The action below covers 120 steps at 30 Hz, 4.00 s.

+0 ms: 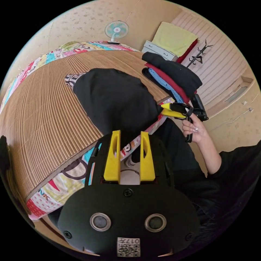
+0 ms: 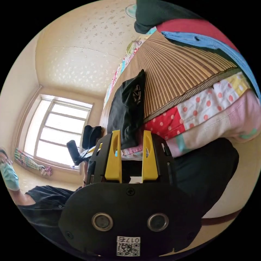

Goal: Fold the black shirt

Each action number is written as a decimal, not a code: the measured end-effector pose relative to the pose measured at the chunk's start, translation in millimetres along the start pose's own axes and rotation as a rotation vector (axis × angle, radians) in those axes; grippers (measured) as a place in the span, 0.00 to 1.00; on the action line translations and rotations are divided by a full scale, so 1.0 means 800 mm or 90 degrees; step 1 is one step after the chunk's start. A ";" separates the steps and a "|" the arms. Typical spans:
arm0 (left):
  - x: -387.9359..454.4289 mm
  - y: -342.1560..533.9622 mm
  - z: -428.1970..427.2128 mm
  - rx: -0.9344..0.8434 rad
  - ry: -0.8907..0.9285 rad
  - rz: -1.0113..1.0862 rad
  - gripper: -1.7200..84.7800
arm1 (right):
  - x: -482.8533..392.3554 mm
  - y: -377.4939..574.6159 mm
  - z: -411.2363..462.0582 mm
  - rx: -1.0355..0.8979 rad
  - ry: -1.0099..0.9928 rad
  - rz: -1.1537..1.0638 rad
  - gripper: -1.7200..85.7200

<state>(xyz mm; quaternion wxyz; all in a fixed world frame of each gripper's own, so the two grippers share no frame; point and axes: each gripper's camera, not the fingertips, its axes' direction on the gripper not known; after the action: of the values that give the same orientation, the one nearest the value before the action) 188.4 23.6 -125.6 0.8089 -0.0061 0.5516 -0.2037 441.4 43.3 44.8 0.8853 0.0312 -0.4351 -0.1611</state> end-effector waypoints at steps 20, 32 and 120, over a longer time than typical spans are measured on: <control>-0.147 0.042 -0.014 0.064 0.204 -0.161 0.16 | 0.059 0.004 0.015 -0.062 0.084 0.012 0.04; -0.227 0.041 0.000 0.035 0.373 -0.200 0.06 | 0.079 -0.037 0.010 -0.021 -0.121 0.027 0.17; -0.483 0.262 -0.832 0.379 0.177 -0.176 0.06 | -0.584 0.061 0.489 -0.007 -0.275 -0.583 0.04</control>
<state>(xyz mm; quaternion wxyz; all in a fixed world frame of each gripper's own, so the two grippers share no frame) -458.3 488.7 -91.7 0.6569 0.1828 0.5670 -0.4621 -117.3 268.5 -58.7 0.6140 0.1803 -0.5489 -0.5378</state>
